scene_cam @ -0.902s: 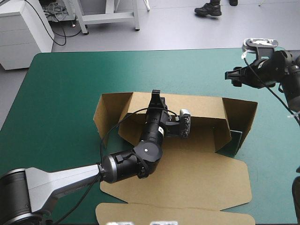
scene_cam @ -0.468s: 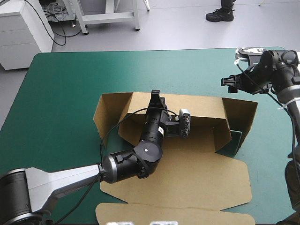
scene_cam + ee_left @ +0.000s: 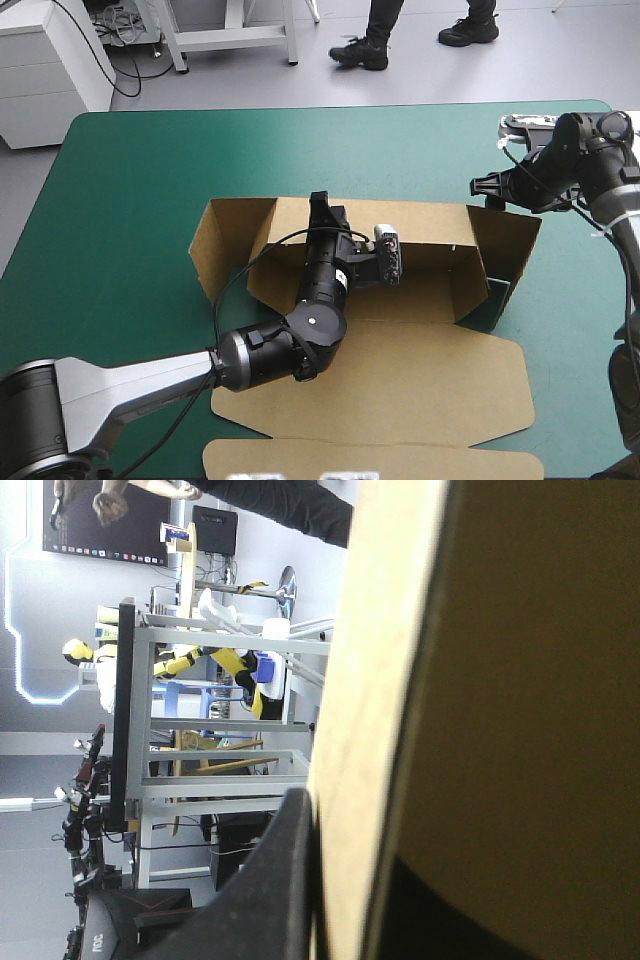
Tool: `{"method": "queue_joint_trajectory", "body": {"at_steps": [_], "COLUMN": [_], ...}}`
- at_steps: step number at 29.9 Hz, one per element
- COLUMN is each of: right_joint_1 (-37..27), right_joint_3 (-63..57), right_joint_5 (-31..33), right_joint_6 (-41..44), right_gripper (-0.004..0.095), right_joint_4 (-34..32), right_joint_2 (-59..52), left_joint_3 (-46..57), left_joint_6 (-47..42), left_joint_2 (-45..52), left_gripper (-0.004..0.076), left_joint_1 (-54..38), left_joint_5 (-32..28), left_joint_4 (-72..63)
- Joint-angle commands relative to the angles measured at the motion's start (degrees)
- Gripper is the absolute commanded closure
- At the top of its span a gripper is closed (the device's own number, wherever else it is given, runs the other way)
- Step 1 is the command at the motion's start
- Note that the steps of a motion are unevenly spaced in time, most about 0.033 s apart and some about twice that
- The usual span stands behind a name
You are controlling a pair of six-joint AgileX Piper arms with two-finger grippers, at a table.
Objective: Fold the box
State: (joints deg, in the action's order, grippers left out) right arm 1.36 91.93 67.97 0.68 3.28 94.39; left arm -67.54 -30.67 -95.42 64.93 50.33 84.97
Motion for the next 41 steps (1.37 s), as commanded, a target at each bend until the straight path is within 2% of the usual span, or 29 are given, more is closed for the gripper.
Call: {"method": "queue_joint_trajectory", "body": {"at_steps": [1, 8, 17, 21, 29, 36, 41], "right_joint_1": [-0.4, -0.4, -0.4, -0.4, -0.4, -3.3, -7.1], "right_joint_3": [1.0, -5.6, -15.2, -15.7, -15.7, -14.3, -12.7], "right_joint_5": [1.0, 0.9, -3.3, -3.7, -10.6, -10.3, -9.3], "right_joint_6": [-1.5, -3.3, -3.8, -3.2, 0.9, 1.1, 0.1], "right_gripper": [0.0265, 0.0265, 0.0265, 0.0265, 0.0265, 0.0265, 0.0265], "right_joint_4": [0.1, 0.2, 2.0, -0.7, -1.8, -1.2, 0.1], "right_joint_2": [-3.9, -8.2, -16.2, -17.1, -17.1, -16.9, -16.9], "left_joint_3": [-0.6, -0.6, -0.6, -0.6, -0.6, -1.3, -1.8], "left_joint_6": [-2.8, -4.7, -5.2, -5.8, -10.5, -16.4, -16.9], "left_joint_2": [1.9, 1.9, 1.9, 1.9, 1.9, 1.9, 1.9], "left_gripper": [0.0734, 0.0734, 0.0734, 0.0734, 0.0734, 0.0734, 0.0734], "left_joint_1": [0.0, 0.0, 0.0, 0.0, 0.0, 0.0, 0.0], "left_joint_5": [3.4, 3.4, 2.6, 1.9, 1.5, 1.7, 1.5], "left_joint_4": [-0.5, -0.5, -0.5, -1.4, -2.7, -2.2, -2.0]}}
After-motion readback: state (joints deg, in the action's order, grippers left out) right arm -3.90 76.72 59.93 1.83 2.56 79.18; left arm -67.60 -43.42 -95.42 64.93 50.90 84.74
